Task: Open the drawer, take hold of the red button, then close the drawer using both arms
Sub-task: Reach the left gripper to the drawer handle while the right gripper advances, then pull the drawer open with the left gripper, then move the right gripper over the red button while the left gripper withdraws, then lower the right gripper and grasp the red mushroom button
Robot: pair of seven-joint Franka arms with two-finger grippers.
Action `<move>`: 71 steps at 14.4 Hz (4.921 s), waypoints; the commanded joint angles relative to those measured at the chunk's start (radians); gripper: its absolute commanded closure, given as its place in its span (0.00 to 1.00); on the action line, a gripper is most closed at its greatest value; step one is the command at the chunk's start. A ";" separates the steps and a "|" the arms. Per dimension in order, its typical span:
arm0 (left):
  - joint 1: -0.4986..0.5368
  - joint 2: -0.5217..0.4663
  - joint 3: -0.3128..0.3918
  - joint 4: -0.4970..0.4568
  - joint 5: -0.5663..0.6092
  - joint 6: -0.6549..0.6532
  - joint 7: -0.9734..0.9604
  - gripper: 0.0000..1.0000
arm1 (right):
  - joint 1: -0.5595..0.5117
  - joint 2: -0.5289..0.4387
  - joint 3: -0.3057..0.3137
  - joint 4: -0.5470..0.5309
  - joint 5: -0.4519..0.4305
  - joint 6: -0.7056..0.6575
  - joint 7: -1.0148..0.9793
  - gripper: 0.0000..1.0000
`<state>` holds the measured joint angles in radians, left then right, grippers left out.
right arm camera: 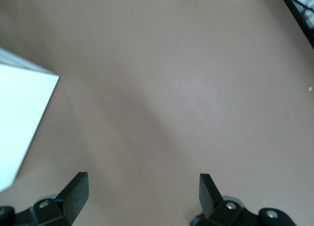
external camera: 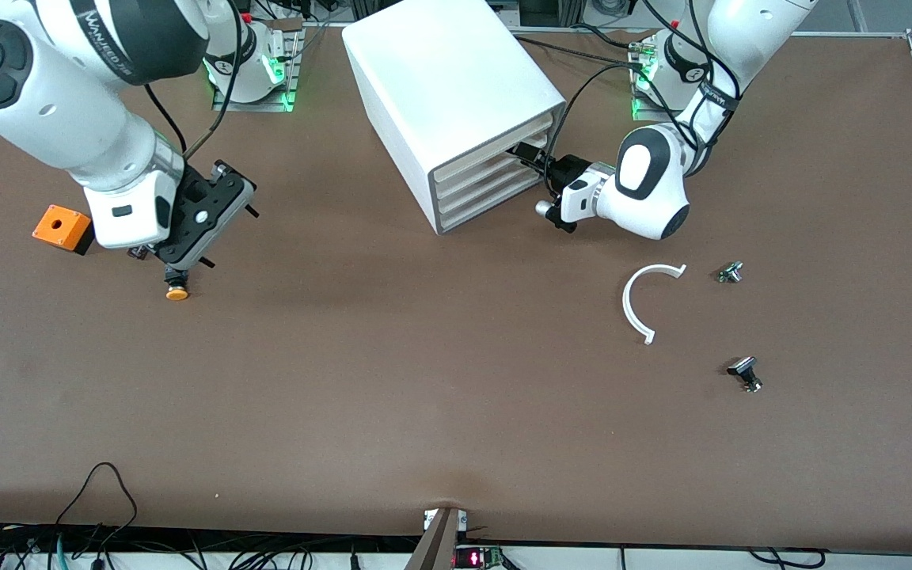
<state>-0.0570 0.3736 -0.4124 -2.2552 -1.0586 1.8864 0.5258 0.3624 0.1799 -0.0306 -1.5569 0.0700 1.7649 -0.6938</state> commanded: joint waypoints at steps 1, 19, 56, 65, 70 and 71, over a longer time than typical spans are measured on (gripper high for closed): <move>0.002 0.001 -0.003 -0.020 -0.029 0.014 0.066 0.77 | 0.027 0.038 -0.008 0.061 -0.022 -0.016 -0.079 0.00; 0.019 0.004 0.225 0.085 0.072 0.123 0.069 0.73 | 0.177 0.208 -0.006 0.242 -0.019 -0.054 -0.102 0.00; 0.042 -0.357 0.371 0.655 1.094 -0.398 -0.582 0.00 | 0.484 0.665 0.141 0.560 -0.035 0.039 0.049 0.00; 0.048 -0.352 0.366 0.646 1.088 -0.386 -0.584 0.00 | 0.494 0.673 0.143 0.558 -0.056 0.054 0.080 0.00; 0.031 -0.282 0.359 0.669 1.097 -0.391 -0.590 0.00 | 0.494 0.673 0.143 0.558 -0.056 0.056 0.094 0.00; 0.032 -0.283 0.360 0.686 1.097 -0.391 -0.590 0.00 | 0.494 0.673 0.143 0.558 -0.056 0.056 0.115 0.00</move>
<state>-0.0161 0.0517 -0.0535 -1.6293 0.0209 1.5142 -0.0539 0.8466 0.8306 0.1158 -1.0393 0.0287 1.8276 -0.6203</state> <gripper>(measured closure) 0.000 0.000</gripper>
